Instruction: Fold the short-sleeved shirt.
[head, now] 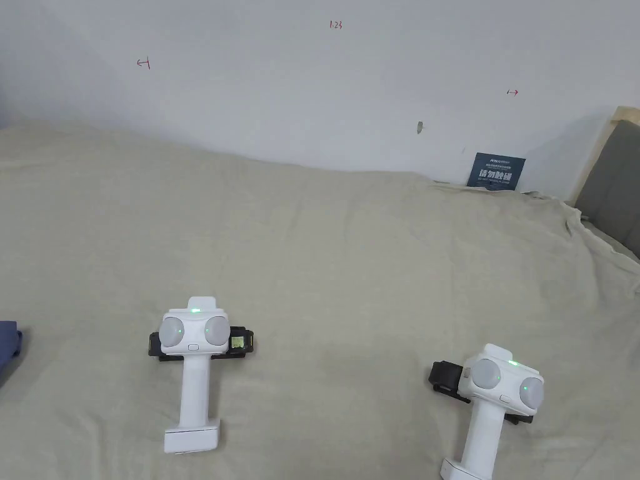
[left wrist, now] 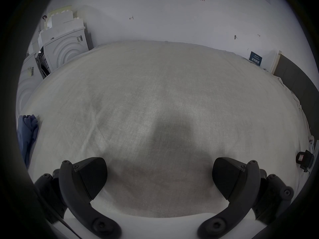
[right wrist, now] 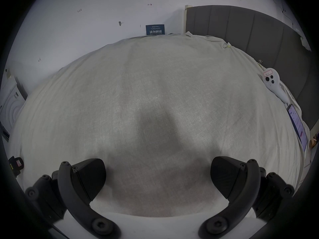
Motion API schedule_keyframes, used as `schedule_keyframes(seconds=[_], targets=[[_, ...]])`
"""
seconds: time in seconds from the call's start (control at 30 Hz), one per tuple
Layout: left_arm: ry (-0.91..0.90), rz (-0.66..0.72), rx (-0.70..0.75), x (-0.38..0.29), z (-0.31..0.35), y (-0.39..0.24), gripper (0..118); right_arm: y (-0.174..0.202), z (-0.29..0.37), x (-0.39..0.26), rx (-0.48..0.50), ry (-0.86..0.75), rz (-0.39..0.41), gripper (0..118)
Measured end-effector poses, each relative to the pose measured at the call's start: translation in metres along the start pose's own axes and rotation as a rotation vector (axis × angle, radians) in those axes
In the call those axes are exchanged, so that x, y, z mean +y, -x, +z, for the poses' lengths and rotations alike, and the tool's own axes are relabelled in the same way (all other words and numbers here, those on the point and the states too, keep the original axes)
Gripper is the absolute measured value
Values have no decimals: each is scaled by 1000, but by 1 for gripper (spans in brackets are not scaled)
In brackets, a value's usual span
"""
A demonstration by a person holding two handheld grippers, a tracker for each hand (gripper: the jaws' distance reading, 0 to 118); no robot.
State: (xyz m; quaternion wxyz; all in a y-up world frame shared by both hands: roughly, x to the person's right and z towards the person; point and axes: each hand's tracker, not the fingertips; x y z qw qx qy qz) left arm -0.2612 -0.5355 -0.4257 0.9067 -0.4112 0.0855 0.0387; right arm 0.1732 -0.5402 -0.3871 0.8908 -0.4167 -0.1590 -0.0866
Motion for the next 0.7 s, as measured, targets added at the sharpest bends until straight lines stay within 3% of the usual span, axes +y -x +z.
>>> schedule_keyframes(seconds=[0.7], targets=[[-4, 0, 1, -2, 4, -1, 118, 0, -1, 0, 0, -1, 0, 118]])
